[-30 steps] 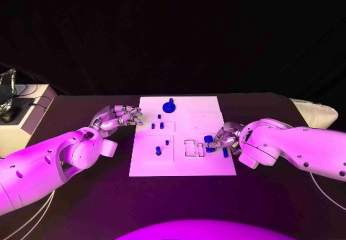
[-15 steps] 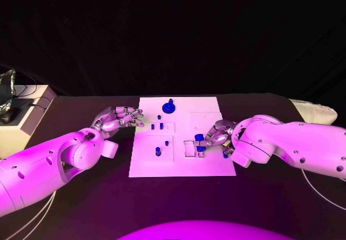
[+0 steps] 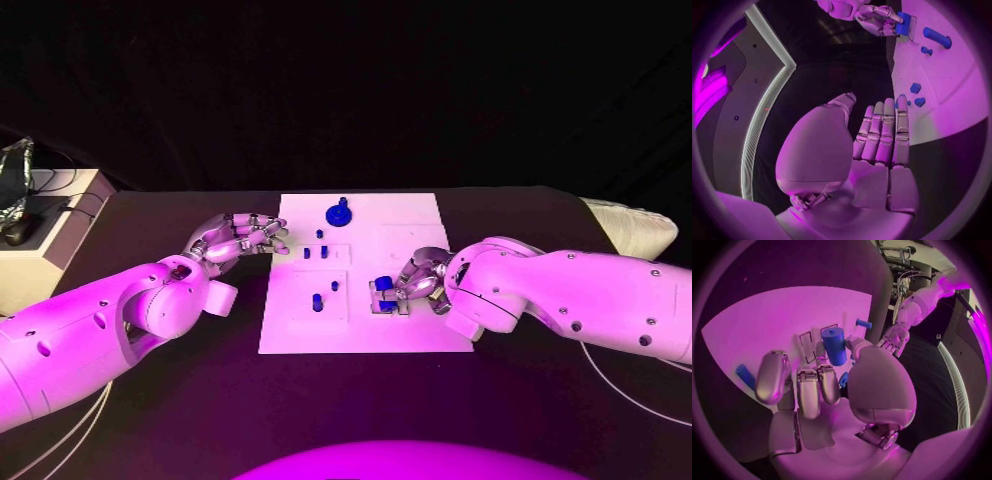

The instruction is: Assemble the parts on the task board

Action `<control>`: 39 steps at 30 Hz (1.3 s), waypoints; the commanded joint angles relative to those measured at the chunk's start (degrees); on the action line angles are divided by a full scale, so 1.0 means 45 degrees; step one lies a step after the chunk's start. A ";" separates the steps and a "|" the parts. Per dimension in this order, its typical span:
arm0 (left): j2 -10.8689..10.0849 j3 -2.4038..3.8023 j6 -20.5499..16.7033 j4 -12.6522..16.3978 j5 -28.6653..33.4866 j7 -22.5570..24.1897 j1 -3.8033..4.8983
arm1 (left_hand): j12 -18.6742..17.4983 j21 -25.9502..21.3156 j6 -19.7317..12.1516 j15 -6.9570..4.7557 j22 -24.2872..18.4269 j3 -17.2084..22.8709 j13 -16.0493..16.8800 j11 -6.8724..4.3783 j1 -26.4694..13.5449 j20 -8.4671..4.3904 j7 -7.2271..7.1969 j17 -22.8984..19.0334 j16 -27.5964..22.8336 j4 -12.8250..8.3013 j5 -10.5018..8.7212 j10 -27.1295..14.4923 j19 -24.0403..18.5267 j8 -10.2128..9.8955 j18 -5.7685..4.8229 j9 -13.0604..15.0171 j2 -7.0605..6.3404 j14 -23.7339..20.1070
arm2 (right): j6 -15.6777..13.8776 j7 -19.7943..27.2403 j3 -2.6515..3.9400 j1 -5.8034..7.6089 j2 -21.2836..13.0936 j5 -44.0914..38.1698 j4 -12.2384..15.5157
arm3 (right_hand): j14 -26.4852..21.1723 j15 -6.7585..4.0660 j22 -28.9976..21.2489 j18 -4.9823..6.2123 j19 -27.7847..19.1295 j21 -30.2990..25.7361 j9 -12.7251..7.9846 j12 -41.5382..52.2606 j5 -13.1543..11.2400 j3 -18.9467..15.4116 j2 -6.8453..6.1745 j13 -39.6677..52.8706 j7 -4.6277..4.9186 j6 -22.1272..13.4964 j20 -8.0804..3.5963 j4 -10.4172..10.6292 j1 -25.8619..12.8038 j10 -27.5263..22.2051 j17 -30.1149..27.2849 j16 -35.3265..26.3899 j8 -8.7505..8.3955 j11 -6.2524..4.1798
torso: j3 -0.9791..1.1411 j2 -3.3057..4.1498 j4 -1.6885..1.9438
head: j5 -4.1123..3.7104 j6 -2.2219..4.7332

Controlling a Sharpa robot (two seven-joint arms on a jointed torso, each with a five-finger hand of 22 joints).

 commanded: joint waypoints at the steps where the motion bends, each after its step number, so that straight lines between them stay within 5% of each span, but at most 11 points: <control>1: 0.0016 0.0010 0.0256 0.0039 -0.0080 0.0041 -0.0005 | -0.0081 -0.0080 -0.0051 0.0067 -0.0021 0.0000 -0.0011 0.0004 0.0072 -0.0011 0.0064 0.0020 -0.0076 -0.0103 0.0045 -0.0043 0.0074 -0.0033 0.0126 -0.0018 0.0055 -0.0009 | 0.0262 -0.0177 -0.0001 -0.0022 0.0077 -0.0779 -0.0020 | 0.1370 -0.0021 0.2244 -0.0161 0.0554 -0.0065 0.0017 -0.0084 -0.0142 0.0561 0.0027 0.2215 -0.0032 0.0173 -0.0040 -0.0622 -0.0181 0.0503 0.3354 0.0053 -0.0011 0.0014 | 0.0001 -0.0005 -0.0008 | 0.0010 -0.0006; 9: -0.0001 0.0010 0.0275 0.0050 -0.0077 0.0038 -0.0005 | -0.0085 -0.0087 -0.0048 0.0072 -0.0024 -0.0003 -0.0010 0.0008 0.0072 -0.0010 0.0069 0.0021 -0.0084 -0.0098 0.0042 -0.0048 0.0075 -0.0030 0.0125 -0.0019 0.0052 -0.0020 | 0.0254 -0.0030 -0.0002 -0.0035 0.0204 -0.1212 -0.0151 | 0.1370 -0.0008 0.2254 -0.0166 0.0567 -0.0033 0.0094 -0.0076 -0.1178 0.0162 -0.0255 0.2236 -0.0029 0.0219 -0.0020 -0.0606 -0.0811 0.0524 0.3354 0.0053 -0.0061 0.0025 | -0.0003 -0.0001 0.0003 | 0.0018 -0.0017; 11: -0.0007 0.0010 0.0283 0.0052 -0.0076 0.0038 -0.0006 | -0.0085 -0.0088 -0.0048 0.0073 -0.0025 -0.0003 -0.0010 0.0009 0.0072 -0.0010 0.0069 0.0021 -0.0086 -0.0098 0.0042 -0.0049 0.0075 -0.0030 0.0125 -0.0019 0.0052 -0.0022 | 0.0355 -0.0006 -0.0002 -0.0040 0.0231 -0.1255 -0.0174 | 0.1370 -0.0012 0.2251 -0.0164 0.0566 -0.0047 0.0111 -0.0082 -0.1211 0.0020 -0.0277 0.2235 -0.0034 0.0231 -0.0021 -0.0604 -0.0899 0.0523 0.3354 0.0053 -0.0063 0.0021 | -0.0003 -0.0003 0.0004 | 0.0024 -0.0025; 13: -0.0013 0.0010 0.0286 0.0052 -0.0074 0.0036 -0.0006 | -0.0085 -0.0088 -0.0048 0.0073 -0.0025 -0.0003 -0.0010 0.0009 0.0072 -0.0010 0.0069 0.0021 -0.0086 -0.0098 0.0042 -0.0049 0.0075 -0.0030 0.0125 -0.0019 0.0052 -0.0022 | 0.0415 -0.0004 -0.0002 -0.0056 0.0250 -0.1296 -0.0202 | 0.1370 -0.0020 0.2249 -0.0163 0.0564 -0.0060 0.0149 -0.0100 -0.0662 -0.0200 -0.0325 0.2230 -0.0043 0.0230 -0.0029 -0.0618 -0.1061 0.0517 0.3354 0.0053 -0.0071 0.0013 | -0.0002 -0.0001 0.0003 | 0.0032 -0.0031; 22: -0.0055 0.0010 0.0309 0.0061 -0.0070 0.0014 -0.0006 | -0.0090 -0.0097 -0.0048 0.0078 -0.0029 -0.0007 -0.0009 0.0014 0.0070 -0.0008 0.0075 0.0023 -0.0095 -0.0090 0.0038 -0.0056 0.0075 -0.0029 0.0123 -0.0022 0.0050 -0.0034 | 0.0597 -0.0031 -0.0002 -0.0167 0.0302 -0.1488 -0.0363 | 0.1370 -0.0037 0.2240 -0.0156 0.0563 -0.0117 0.0266 -0.0165 -0.1502 -0.0968 -0.0149 0.2205 -0.0073 0.0257 -0.0042 -0.0596 -0.1321 0.0497 0.3354 0.0053 -0.0064 -0.0008 | 0.0005 0.0004 0.0003 | 0.0076 -0.0060; 28: -0.0085 0.0010 0.0308 0.0075 -0.0070 -0.0003 -0.0007 | -0.0094 -0.0102 -0.0049 0.0081 -0.0031 -0.0009 -0.0009 0.0018 0.0068 -0.0007 0.0079 0.0024 -0.0099 -0.0086 0.0037 -0.0062 0.0075 -0.0028 0.0123 -0.0024 0.0049 -0.0040 | 0.0615 -0.0054 -0.0002 -0.0212 0.0280 -0.1629 -0.0379 | 0.1370 -0.0046 0.2217 -0.0139 0.0553 -0.0254 0.0397 -0.0244 -0.2214 -0.2433 0.0345 0.2178 -0.0089 0.0261 -0.0046 -0.0574 -0.1452 0.0474 0.3354 0.0053 -0.0060 -0.0021 | 0.0008 0.0008 -0.0010 | 0.0082 -0.0090; 33: -0.0087 0.0010 0.0357 0.0074 -0.0070 -0.0040 -0.0007 | -0.0097 -0.0108 -0.0045 0.0084 -0.0033 -0.0003 -0.0009 0.0020 0.0072 -0.0006 0.0079 0.0026 -0.0103 -0.0081 0.0040 -0.0067 0.0076 -0.0025 0.0122 -0.0025 0.0064 -0.0045 | 0.0564 -0.0115 -0.0002 -0.0225 0.0247 -0.1833 -0.0361 | 0.1370 -0.0049 0.2220 -0.0139 0.0567 -0.0268 0.0508 -0.0287 -0.3366 -0.4234 0.0936 0.2169 -0.0100 0.0296 -0.0044 -0.0539 -0.2073 0.0469 0.3354 0.0053 -0.0039 -0.0023 | 0.0009 0.0001 -0.0007 | 0.0077 -0.0101; 39: -0.0078 0.0010 0.0394 0.0070 -0.0065 -0.0064 -0.0007 | -0.0098 -0.0110 -0.0043 0.0084 -0.0034 0.0001 -0.0008 0.0019 0.0077 -0.0006 0.0078 0.0027 -0.0104 -0.0081 0.0041 -0.0067 0.0077 -0.0024 0.0122 -0.0025 0.0070 -0.0046 | 0.0458 -0.0068 -0.0002 -0.0240 0.0211 -0.1985 -0.0257 | 0.1370 -0.0052 0.2221 -0.0138 0.0572 -0.0277 0.0548 -0.0312 -0.3678 -0.4724 0.1052 0.2161 -0.0104 0.0310 -0.0046 -0.0528 -0.2361 0.0464 0.3354 0.0053 -0.0031 -0.0029 | 0.0012 -0.0005 -0.0009 | 0.0068 -0.0085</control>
